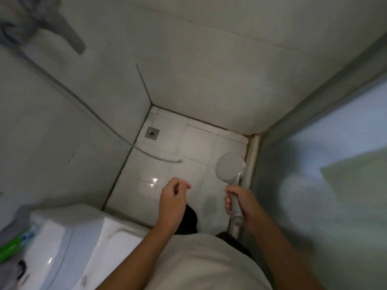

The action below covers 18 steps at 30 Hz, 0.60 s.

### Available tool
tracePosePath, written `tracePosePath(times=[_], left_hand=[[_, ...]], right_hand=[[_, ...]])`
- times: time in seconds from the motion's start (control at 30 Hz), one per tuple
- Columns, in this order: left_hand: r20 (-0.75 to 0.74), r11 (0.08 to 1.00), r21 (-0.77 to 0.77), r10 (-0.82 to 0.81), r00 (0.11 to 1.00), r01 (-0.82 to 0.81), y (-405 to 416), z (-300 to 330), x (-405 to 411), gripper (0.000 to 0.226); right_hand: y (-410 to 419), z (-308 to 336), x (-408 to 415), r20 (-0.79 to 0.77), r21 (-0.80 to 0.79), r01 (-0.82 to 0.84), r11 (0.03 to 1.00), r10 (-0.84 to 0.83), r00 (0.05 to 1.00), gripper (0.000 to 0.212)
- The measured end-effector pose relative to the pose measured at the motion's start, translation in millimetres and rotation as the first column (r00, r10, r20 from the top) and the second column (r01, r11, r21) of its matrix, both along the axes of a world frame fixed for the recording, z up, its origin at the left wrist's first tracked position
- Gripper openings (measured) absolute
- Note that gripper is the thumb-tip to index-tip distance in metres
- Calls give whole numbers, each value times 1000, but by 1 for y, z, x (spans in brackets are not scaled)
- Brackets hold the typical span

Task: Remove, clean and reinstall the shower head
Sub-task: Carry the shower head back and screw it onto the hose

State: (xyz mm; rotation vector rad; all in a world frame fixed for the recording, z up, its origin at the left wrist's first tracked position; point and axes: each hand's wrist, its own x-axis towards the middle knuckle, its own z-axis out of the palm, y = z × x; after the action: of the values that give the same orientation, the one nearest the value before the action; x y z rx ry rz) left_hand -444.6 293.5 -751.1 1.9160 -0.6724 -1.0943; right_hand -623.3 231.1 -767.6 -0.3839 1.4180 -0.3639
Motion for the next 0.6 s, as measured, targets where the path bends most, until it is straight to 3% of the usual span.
tracePosePath(times=[0.27, 0.6], left_hand=[[-3, 984, 159, 86, 996, -84, -75, -50, 45, 20], [75, 892, 405, 188, 979, -203, -157, -155, 60, 16]], right_hand=[[-96, -35, 50, -46, 144, -121, 982, 129, 991, 14], [-219, -136, 85, -97, 316, -295, 902, 340, 935, 14]])
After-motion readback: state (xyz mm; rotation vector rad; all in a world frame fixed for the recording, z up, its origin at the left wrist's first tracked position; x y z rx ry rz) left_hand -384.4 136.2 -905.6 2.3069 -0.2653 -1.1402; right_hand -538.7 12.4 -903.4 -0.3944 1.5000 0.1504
